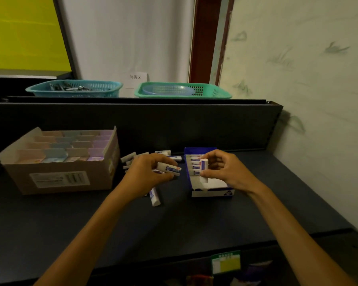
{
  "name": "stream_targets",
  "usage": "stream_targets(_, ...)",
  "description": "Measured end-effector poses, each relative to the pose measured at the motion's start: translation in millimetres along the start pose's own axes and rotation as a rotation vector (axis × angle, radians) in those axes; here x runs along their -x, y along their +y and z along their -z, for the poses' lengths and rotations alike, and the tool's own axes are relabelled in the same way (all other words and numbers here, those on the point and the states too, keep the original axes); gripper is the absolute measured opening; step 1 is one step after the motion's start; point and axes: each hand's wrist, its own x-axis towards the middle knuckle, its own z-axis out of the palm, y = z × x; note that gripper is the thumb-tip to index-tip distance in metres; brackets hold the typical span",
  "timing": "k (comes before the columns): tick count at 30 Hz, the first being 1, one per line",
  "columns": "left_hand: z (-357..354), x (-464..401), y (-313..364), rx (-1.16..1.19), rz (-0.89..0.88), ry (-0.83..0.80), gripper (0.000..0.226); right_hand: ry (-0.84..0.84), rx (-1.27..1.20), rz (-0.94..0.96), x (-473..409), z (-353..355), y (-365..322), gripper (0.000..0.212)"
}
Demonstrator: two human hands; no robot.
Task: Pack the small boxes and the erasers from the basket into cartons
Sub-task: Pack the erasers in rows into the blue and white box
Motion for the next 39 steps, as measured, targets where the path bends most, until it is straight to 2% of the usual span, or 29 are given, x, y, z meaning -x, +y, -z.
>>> stream_targets(7,-22.0,-22.7,17.0,-0.098,-0.073,-0.006,0.029,-0.027,0.041,0.031,1.6,27.2,11.0,0.033)
stream_targets(12,-34.8,-38.0,19.3,-0.174,-0.105,-0.012,0.031,-0.006,0.068,0.042,-4.3,39.9,21.4,0.040)
stream_targets(19,-49.7,-54.1,20.4,-0.262,-0.130,-0.024,0.033,0.043,-0.061,0.039,-12.5,53.2,37.1,0.030)
stream_targets(30,-62.4,-72.7,19.3,-0.311,-0.186,0.009,0.032,0.025,-0.161,-0.002,-20.4,68.9,54.4,0.029)
stream_targets(39,-67.2,-76.5,16.7,-0.323,-0.195,-0.002,0.032,0.025,0.019,0.032,-24.9,69.8,58.4,0.027)
